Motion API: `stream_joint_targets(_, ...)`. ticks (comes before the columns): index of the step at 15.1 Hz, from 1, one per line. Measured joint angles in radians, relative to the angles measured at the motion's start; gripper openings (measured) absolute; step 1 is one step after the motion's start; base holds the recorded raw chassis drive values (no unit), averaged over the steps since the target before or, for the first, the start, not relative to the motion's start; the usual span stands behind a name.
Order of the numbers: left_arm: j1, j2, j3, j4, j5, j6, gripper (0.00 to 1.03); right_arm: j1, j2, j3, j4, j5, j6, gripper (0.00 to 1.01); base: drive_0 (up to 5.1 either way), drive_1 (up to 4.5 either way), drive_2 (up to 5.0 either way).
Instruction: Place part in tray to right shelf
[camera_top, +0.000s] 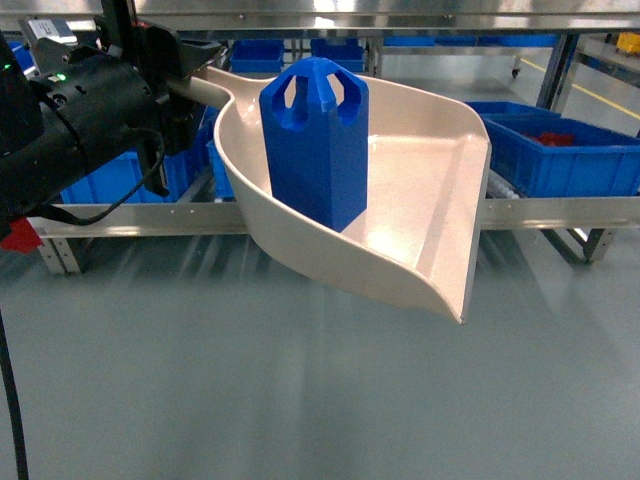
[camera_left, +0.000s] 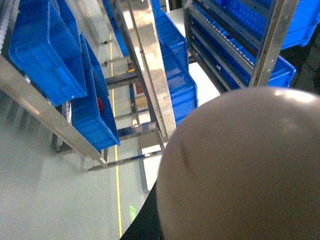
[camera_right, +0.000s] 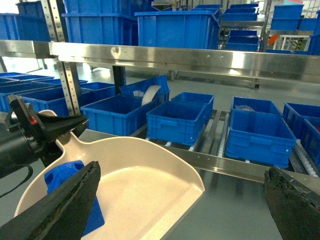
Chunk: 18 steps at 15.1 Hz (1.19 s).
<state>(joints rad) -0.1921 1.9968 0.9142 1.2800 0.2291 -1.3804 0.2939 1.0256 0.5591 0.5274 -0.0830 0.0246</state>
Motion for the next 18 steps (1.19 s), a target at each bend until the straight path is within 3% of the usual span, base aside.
stream_joint_targets(18, 0.0, 0.0, -0.002, -0.001, 0.0, 0.0, 0.13, 0.0, 0.0, 0.0, -0.001, 0.0, 0.0, 0.98, 0.0, 0.0, 0.0)
